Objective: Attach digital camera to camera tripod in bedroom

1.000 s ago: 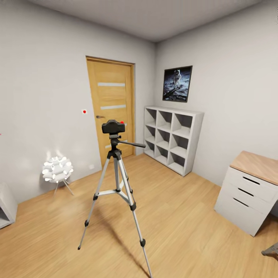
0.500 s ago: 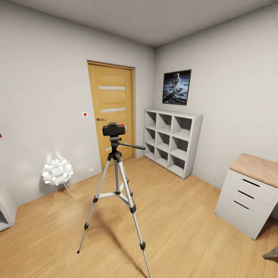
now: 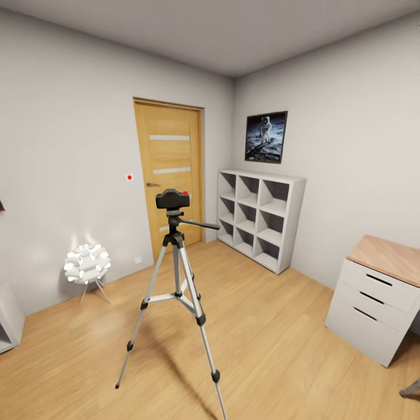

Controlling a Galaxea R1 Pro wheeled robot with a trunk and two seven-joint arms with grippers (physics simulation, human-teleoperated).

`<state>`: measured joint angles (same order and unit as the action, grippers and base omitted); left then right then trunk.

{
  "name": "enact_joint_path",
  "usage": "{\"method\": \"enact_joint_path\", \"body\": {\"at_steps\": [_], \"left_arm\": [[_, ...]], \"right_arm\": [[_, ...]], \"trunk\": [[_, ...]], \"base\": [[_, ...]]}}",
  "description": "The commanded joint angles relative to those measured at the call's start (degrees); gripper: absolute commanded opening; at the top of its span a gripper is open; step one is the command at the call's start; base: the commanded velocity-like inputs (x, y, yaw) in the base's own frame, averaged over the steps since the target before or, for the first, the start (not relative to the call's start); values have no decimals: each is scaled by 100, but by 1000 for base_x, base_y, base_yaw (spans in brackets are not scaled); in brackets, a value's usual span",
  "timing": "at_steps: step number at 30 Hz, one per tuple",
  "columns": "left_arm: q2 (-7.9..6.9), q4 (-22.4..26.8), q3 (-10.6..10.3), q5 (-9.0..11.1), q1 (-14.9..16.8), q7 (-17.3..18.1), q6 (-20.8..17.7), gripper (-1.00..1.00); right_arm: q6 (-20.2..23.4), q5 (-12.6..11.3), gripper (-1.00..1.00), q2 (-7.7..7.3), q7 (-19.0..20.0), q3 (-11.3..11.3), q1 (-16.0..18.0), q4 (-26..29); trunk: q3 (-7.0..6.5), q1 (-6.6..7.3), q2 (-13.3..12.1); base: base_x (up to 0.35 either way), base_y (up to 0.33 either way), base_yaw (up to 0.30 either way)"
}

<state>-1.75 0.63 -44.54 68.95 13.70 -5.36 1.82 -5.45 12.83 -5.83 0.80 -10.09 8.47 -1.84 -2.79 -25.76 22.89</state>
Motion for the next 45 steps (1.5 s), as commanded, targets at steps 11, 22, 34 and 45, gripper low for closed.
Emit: {"method": "enact_joint_path", "body": {"at_steps": [11, 22, 34, 45], "left_arm": [[-1, 7, -52, 40, 1, -27, 6, 100], [-1, 7, -54, 40, 1, -27, 8, 100], [-1, 7, -50, 40, -1, -27, 6, 100], [-1, 7, -53, 40, 1, -27, 8, 100]], "right_arm": [[-31, 50, 100, 2, 8, -50, 6, -18], [-27, 53, 100, 2, 8, -48, 6, -19], [-29, 60, 100, 1, 8, -46, 6, -16], [-39, 137, 100, -14, -29, -9, 6, -10]], "trunk": [[-80, -2, 3], [-106, -2, 3], [-157, -2, 3], [-164, -2, 3]], "base": [[0, 0, 0], [0, 0, 0], [0, 0, 0], [0, 0, 0]]}}
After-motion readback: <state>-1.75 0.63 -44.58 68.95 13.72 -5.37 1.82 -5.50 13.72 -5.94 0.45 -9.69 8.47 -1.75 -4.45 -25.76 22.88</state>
